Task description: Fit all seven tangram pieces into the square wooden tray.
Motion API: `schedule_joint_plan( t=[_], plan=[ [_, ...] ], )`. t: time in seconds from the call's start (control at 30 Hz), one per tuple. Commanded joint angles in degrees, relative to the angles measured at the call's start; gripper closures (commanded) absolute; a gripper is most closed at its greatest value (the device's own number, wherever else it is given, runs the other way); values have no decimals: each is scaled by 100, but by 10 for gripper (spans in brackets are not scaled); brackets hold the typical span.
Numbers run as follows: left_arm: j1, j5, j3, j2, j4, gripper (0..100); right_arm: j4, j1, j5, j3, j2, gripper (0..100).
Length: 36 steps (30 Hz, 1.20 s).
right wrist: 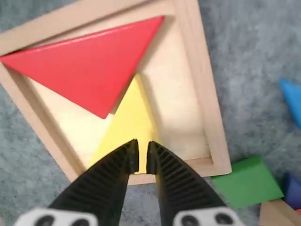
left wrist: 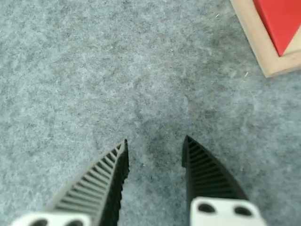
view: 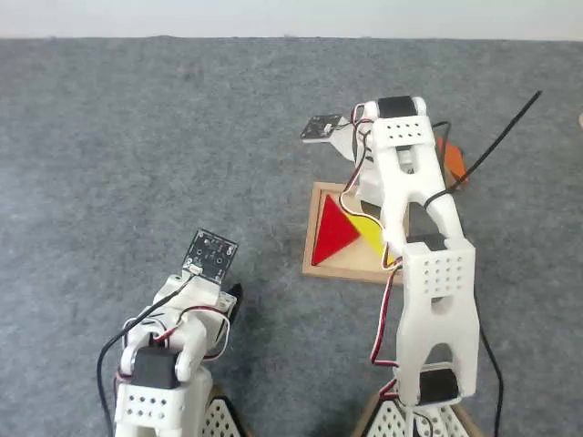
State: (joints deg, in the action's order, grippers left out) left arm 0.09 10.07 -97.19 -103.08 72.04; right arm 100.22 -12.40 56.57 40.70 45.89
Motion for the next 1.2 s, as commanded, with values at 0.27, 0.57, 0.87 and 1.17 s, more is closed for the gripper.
schedule_joint_plan(
  t=[0.27, 0.57, 0.87, 1.17],
  plan=[
    [0, -44, 75, -114, 35, 817, 189, -321, -9, -26, -127, 819],
    [0, -44, 75, -114, 35, 817, 171, -330, -44, -431, -84, 808],
    [0, -44, 75, -114, 35, 817, 154, -347, -571, -536, -1121, 808],
    [0, -44, 75, -114, 35, 817, -998, -655, -879, -3868, -3978, 808]
  ],
)
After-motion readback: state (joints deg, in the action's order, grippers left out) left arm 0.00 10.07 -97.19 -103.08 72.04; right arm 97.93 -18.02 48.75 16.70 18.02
